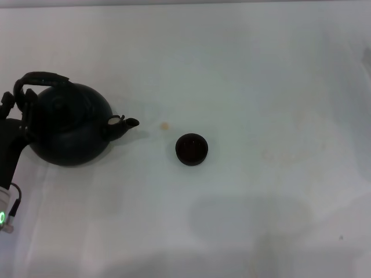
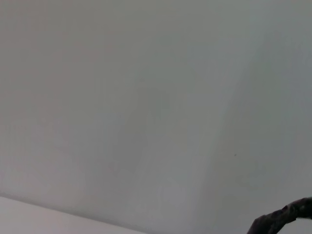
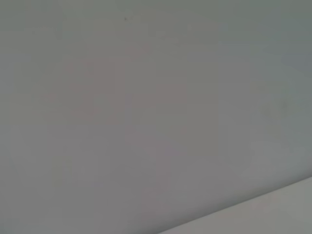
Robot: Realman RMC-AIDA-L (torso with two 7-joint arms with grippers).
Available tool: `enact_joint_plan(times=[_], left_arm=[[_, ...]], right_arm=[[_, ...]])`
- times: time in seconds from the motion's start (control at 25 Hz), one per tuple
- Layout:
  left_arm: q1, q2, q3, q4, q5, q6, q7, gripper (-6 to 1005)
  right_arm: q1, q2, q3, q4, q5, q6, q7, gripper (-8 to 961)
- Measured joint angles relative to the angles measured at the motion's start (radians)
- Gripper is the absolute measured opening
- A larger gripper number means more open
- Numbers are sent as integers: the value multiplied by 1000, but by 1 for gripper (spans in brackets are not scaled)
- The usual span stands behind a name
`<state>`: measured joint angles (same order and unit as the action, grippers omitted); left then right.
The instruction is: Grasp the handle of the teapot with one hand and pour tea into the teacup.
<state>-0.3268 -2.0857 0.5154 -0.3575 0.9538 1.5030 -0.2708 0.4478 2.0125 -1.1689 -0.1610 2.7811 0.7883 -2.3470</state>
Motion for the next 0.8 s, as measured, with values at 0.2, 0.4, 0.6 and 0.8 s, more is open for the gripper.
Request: enact_joint_plan(times=[0.2, 0.4, 0.6, 0.8], left_arm=[[3, -1, 0, 0, 5, 27, 0, 488], [24, 0, 2, 1, 9, 70, 7, 660], [39, 0, 2, 1, 10, 71, 3, 810], [51, 0, 3, 1, 11, 77, 1, 858]], right_arm=[[0, 0, 0, 0, 0, 0, 0, 824], [-1, 0, 0, 2, 0, 0, 0, 824], [-1, 0, 0, -1, 0, 0, 0, 824], [1, 0, 0, -4, 0, 0, 0, 824]])
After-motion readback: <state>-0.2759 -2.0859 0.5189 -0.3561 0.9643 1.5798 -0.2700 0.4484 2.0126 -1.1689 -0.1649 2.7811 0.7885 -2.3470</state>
